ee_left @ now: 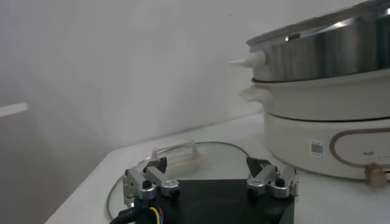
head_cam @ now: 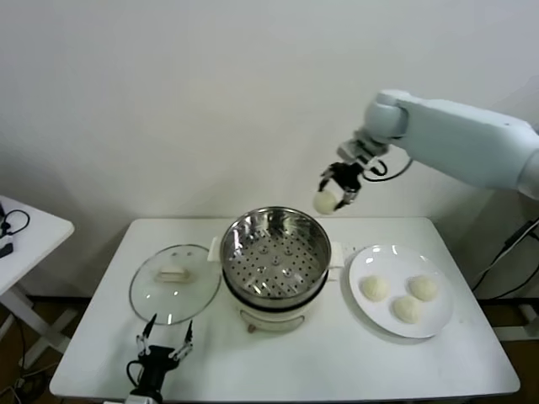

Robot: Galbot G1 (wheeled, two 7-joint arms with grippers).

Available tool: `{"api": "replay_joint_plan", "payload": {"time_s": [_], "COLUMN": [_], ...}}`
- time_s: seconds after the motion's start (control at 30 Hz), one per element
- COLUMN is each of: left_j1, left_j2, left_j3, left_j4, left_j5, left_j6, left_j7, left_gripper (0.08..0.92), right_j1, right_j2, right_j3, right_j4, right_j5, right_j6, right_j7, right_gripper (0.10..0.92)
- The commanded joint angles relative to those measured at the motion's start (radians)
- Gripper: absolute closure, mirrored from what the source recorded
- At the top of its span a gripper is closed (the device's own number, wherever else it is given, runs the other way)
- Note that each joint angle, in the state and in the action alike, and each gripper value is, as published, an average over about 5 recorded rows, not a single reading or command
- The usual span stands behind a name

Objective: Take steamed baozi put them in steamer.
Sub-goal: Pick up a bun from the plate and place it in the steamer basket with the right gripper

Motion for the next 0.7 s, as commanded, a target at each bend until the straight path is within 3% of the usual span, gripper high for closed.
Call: {"api": "replay_joint_plan", "payload": {"time_s": [0.03, 0.3, 0.7], "left_j1": [0.002, 0.003, 0.0], "left_j2": [0.004, 0.005, 0.004], "left_j3": [-0.007, -0.011, -0.015], "left_j4": [-0.004, 0.003, 0.013], "left_j5": [-0.004, -0.006, -0.004], "left_j6": [-0.001, -0.004, -0.012], "left_j7": [-0.005, -0.005, -0.005], "left_gripper": [0.177, 0.177, 0.177], "right_j1": [-0.094, -0.261, -0.332], "right_j2": [0.198, 0.306, 0.354], "right_j3": [0.039, 0.113, 0.138], "right_j4": [-0.093, -0.365, -0.457], "right_j5": [-0.327, -0.446, -0.464], "right_j6": [0.368, 0.49, 0.492], "right_j7": [0.105, 0.113, 0.089], "right_gripper": [0.404, 0.406, 0.406]}}
